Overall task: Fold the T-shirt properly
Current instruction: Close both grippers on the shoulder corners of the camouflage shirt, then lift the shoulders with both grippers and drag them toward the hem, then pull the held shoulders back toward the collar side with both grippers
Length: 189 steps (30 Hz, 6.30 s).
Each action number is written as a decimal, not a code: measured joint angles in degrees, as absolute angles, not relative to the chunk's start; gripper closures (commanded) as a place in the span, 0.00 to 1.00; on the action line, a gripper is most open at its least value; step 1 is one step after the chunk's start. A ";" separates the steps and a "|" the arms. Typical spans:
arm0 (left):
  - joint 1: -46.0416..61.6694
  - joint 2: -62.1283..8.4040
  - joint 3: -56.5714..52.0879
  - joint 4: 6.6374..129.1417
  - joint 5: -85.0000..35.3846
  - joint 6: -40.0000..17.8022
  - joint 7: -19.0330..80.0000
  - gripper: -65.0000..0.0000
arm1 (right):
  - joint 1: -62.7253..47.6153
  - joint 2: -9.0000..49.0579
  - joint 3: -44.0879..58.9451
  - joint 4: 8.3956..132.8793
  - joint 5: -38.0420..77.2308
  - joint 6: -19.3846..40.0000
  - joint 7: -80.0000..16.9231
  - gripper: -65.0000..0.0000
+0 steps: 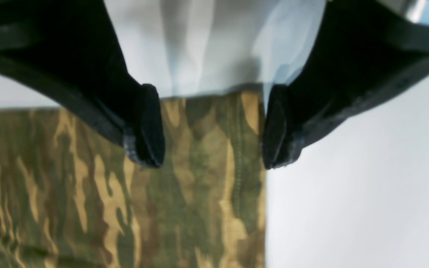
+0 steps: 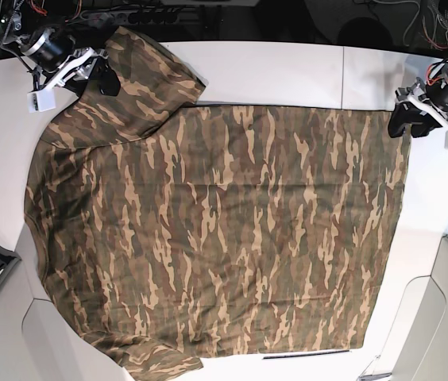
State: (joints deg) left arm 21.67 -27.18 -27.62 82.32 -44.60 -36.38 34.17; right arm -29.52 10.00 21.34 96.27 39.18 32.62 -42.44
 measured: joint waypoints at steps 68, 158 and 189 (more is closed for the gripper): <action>21.10 -27.75 -29.63 87.37 -55.79 -39.07 42.02 1.00 | -29.82 9.80 29.63 108.77 52.47 32.51 -54.35 1.00; -9.67 -26.35 -30.81 59.90 -45.39 -36.69 43.59 0.47 | 17.76 14.83 37.91 70.13 25.85 32.38 -49.41 0.38; -5.91 -21.76 -20.53 60.29 -37.28 -29.82 25.21 0.47 | 6.37 12.21 36.36 68.23 31.22 31.94 -37.39 0.38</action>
State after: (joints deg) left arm -5.91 -21.76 -20.53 60.29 -37.28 -29.82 25.21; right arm 6.37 12.21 36.36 68.23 31.22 31.94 -37.39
